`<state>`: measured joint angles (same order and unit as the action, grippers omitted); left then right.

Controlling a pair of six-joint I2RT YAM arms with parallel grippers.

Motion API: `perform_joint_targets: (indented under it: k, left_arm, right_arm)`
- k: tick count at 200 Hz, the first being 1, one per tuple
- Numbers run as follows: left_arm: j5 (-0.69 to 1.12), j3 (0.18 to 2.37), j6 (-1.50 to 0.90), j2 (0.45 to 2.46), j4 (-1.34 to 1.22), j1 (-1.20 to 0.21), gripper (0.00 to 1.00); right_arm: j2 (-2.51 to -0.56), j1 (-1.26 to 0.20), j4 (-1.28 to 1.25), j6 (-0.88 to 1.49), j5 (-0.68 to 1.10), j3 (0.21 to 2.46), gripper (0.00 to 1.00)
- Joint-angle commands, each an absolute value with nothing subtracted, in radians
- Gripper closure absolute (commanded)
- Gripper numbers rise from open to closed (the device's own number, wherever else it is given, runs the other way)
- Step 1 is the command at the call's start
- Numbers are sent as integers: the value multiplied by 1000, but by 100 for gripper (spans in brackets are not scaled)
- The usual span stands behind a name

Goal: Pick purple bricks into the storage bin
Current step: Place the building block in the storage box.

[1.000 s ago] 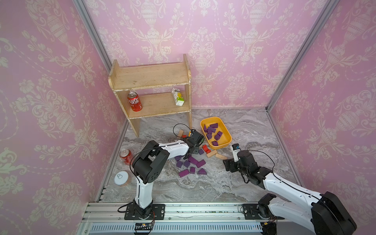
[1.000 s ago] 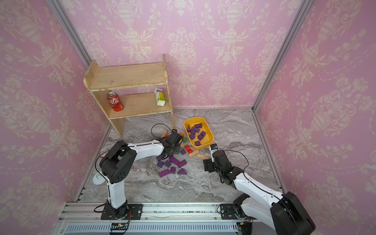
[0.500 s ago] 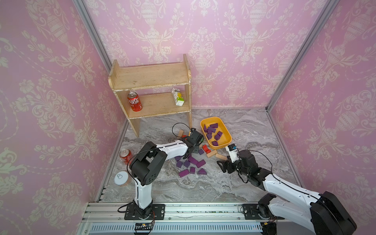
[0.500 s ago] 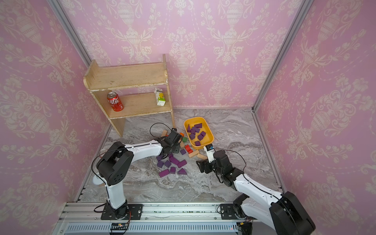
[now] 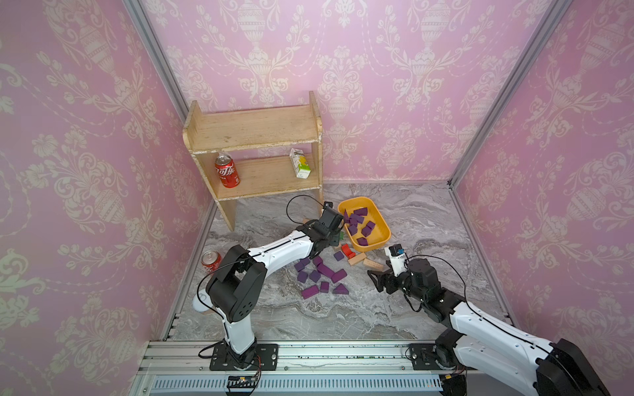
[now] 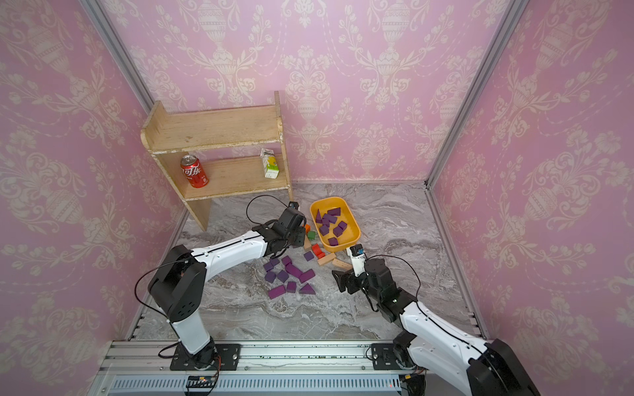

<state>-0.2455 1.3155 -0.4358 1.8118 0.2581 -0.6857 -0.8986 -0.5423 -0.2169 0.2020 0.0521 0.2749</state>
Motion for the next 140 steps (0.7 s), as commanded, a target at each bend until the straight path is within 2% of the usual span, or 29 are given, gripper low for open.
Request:
perform_joint_targets:
  k: [1,61,140]
  left_arm:
    - [-228,1432,-390,1883,258,-711,79]
    - [-129,1703,-354,2082,287,-760,78]
    - [-75,1700,-395,2150,285,-784,77]
  right_arm:
    - [-877,-545,-177,193,-46,264,10]
    - [-833,-545,-144,204,-159,247,5]
    - [-849,-544,-160,204,-182,239,2]
